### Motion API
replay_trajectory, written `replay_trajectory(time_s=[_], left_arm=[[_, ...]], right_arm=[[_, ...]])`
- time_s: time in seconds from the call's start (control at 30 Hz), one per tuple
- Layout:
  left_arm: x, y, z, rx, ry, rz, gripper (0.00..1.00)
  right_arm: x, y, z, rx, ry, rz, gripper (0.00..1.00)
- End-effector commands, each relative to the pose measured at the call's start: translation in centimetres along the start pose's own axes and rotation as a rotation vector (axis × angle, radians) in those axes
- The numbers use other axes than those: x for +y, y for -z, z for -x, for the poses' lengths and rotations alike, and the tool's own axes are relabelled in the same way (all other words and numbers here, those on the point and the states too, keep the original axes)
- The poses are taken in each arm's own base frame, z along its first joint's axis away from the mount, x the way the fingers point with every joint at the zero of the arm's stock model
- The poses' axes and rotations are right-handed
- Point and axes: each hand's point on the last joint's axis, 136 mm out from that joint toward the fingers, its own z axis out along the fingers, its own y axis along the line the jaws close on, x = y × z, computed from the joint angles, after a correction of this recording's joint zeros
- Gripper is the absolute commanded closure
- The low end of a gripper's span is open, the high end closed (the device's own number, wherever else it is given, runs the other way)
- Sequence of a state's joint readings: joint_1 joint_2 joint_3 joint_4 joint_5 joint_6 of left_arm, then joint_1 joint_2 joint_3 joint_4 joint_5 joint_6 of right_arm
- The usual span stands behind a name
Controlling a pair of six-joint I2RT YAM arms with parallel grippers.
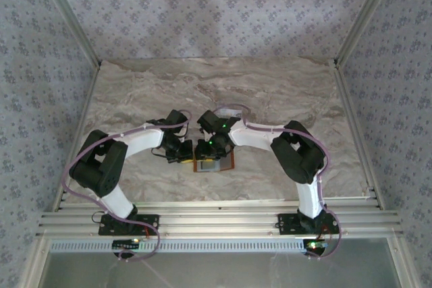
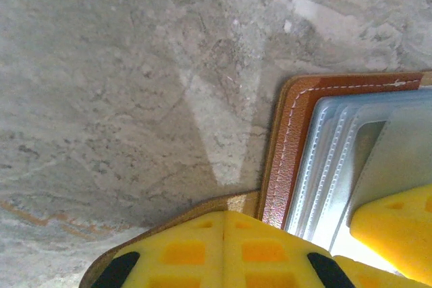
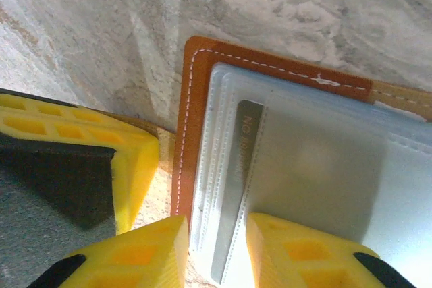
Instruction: Take the credit cards out of the card holder
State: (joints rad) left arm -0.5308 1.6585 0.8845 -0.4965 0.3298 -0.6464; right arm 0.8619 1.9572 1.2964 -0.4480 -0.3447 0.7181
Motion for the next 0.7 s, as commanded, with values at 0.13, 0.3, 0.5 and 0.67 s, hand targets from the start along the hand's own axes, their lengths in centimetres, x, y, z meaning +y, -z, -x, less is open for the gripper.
replay_trajectory(time_s=[0.13, 0.3, 0.5, 0.67], left_arm=[[1.6, -1.1, -1.2, 0.049, 0.002, 0.054, 0.93], [1.6, -1.1, -1.1, 0.052, -0.001, 0.058, 0.93], [1.6, -1.1, -1.1, 0.055, 0.0, 0.06, 0.93], [1.4, -1.2, -0.9, 0.056, 0.0, 0.058, 0.93]], right_arm=[[-4.2, 0.9, -1.6, 0.029, -0.001, -0.256, 0.65], [-5.0, 2.0, -1.5, 0.017, 0.033, -0.35, 0.61], [-5.8, 3.4, -1.3, -0.004, 0.058, -0.446, 0.57], [-6.5, 4.7, -1.1, -0.022, 0.077, -0.539, 0.52]])
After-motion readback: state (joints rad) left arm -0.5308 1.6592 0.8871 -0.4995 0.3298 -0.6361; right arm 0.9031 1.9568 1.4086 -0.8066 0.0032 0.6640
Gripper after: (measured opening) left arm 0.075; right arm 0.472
